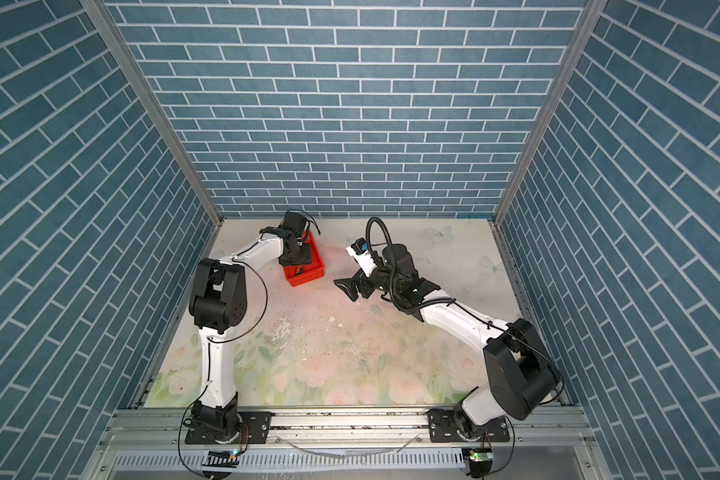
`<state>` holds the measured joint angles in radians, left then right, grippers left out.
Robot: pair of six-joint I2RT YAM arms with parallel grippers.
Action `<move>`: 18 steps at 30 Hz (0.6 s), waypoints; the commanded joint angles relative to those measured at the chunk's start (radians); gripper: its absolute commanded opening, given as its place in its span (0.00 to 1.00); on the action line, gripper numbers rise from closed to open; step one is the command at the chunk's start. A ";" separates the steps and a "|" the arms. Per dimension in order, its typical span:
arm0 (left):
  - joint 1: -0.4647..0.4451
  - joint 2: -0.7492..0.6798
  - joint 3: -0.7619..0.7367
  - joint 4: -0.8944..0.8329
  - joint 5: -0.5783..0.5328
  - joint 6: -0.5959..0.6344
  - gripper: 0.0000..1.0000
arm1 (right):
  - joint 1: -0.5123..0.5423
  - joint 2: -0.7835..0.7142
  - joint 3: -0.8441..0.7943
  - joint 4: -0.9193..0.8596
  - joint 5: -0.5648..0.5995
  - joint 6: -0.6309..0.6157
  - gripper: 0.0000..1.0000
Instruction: Put the screwdriver in the bin
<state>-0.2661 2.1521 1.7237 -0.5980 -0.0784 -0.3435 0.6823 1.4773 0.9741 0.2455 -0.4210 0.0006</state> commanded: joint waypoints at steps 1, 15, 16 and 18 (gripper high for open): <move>0.004 -0.119 -0.036 0.034 -0.013 -0.002 0.67 | -0.002 -0.055 -0.013 0.006 0.042 -0.041 0.99; -0.013 -0.649 -0.585 0.425 -0.059 0.089 1.00 | -0.203 -0.264 -0.245 0.090 0.274 0.051 0.99; -0.013 -0.691 -0.646 0.472 -0.076 0.114 1.00 | -0.234 -0.291 -0.274 0.087 0.314 0.046 0.99; -0.013 -0.761 -0.752 0.554 -0.105 0.165 1.00 | -0.295 -0.344 -0.334 0.086 0.401 0.033 0.99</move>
<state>-0.2756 1.4559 1.0714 -0.2150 -0.1314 -0.2649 0.4419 1.1957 0.7052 0.3008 -0.1680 0.0292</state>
